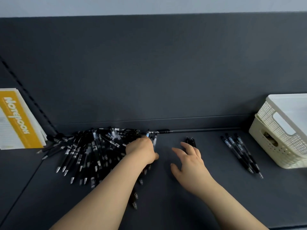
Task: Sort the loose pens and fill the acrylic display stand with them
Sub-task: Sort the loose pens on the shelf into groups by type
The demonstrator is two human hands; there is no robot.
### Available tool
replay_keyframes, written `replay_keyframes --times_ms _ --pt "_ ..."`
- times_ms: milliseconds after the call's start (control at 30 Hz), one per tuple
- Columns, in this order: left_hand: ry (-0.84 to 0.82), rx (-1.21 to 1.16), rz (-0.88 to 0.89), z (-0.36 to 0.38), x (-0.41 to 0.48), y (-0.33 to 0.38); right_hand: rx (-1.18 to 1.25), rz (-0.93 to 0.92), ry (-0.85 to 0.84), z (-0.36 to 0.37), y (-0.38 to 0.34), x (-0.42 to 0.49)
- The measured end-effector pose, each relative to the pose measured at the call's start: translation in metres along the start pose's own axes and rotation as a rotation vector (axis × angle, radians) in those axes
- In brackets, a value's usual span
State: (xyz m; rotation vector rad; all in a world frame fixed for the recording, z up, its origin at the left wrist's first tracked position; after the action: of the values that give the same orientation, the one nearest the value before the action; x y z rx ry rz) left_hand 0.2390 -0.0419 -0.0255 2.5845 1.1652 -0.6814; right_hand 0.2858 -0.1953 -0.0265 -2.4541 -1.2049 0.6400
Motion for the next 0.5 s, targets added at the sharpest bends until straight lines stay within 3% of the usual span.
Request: replay_keyframes --times_ms 400,500 --pt "-0.035 -0.059 0.116 -0.006 0.002 -0.003 0.05 0.003 -0.021 0.016 -0.02 0.0" --pt "-0.06 -0.309 0.182 -0.007 0.007 -0.011 0.063 -0.013 -0.012 0.017 -0.02 -0.002"
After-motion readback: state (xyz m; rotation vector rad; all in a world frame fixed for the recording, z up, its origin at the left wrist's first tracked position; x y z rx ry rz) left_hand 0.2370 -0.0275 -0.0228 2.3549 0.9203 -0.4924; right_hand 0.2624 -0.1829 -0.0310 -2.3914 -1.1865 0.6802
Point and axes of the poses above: each hand's wrist, its own x-axis towards the middle knuckle, its own z-axis out of the palm, y = z × x, the point moved 4 cm from there along x, towards the middle knuckle, and after that the axes turned 13 degrees about -y, right-handed, at the moved point
